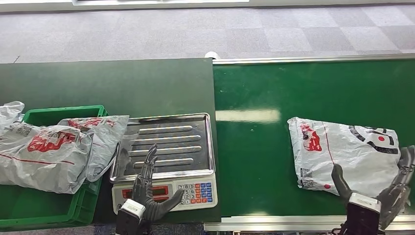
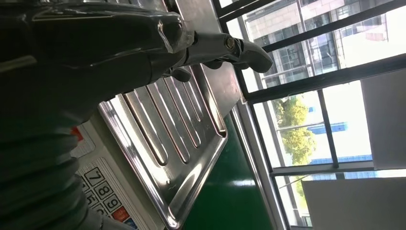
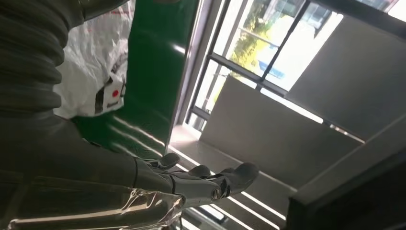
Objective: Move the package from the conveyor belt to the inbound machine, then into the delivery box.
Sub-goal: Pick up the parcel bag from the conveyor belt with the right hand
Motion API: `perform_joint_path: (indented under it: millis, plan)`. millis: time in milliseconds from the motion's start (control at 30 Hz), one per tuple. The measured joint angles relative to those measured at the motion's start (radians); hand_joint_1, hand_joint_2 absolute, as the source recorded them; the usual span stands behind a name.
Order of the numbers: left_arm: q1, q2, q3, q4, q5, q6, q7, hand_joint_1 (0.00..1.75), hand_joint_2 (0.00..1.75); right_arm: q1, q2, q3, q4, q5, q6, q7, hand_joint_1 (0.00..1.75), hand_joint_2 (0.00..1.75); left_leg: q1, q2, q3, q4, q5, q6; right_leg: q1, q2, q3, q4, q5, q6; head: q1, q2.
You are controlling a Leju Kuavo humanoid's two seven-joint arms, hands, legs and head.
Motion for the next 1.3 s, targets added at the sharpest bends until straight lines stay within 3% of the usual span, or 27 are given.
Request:
perform_joint_path:
  millis: [133, 433, 700, 933, 1133, 1300]
  plan:
    - [-0.014, 0.000, -0.006, -0.001, 0.000, -0.001, -0.002, 0.00, 1.75, -0.015, 0.000, -0.015, -0.053, 0.061, -0.112, 0.000, 0.00, 1.75, 0.000, 0.001, 0.000, 0.000, 0.000, 0.000, 0.000, 0.000, 0.001, 0.000, 0.000, 0.000, 0.000, 0.000]
    - [-0.021, 0.000, -0.023, -0.023, -0.021, -0.004, -0.005, 0.00, 1.75, -0.182, -0.062, -0.039, 0.059, 0.283, -0.131, 0.231, 0.00, 1.75, 0.000, 0.000, 0.001, 0.000, 0.001, 0.001, 0.000, 0.000, 0.002, 0.000, 0.001, 0.001, 0.000, 0.000]
    - [-0.029, 0.001, -0.025, -0.032, -0.025, -0.012, -0.003, 0.00, 1.75, -0.372, -0.143, -0.097, 0.425, 0.448, -0.070, 0.411, 0.00, 1.75, 0.000, -0.001, 0.001, 0.001, 0.001, 0.001, 0.000, -0.001, 0.002, 0.000, 0.001, 0.002, 0.000, 0.000]
    - [-0.028, 0.011, -0.025, -0.043, -0.019, -0.006, 0.002, 0.00, 1.75, -0.490, -0.196, -0.103, 0.757, 0.727, 0.055, 0.683, 0.00, 1.75, 0.000, -0.002, 0.001, 0.001, 0.001, 0.001, 0.000, -0.001, 0.002, 0.000, 0.001, 0.002, 0.000, 0.000]
    - [-0.027, 0.017, -0.026, -0.046, -0.017, -0.005, 0.004, 0.00, 1.75, -0.527, -0.210, -0.103, 0.893, 0.752, 0.088, 0.708, 0.00, 1.75, 0.000, -0.002, 0.000, 0.001, 0.001, 0.001, 0.000, -0.001, 0.001, 0.000, 0.001, 0.002, 0.000, 0.000]
    - [-0.027, 0.022, -0.030, -0.047, -0.011, -0.006, 0.009, 0.00, 1.75, -0.540, -0.218, -0.103, 0.968, 0.768, 0.197, 0.736, 0.00, 1.75, 0.000, -0.002, 0.000, 0.001, 0.001, 0.001, 0.000, -0.001, 0.001, 0.000, 0.001, 0.002, 0.000, 0.000]
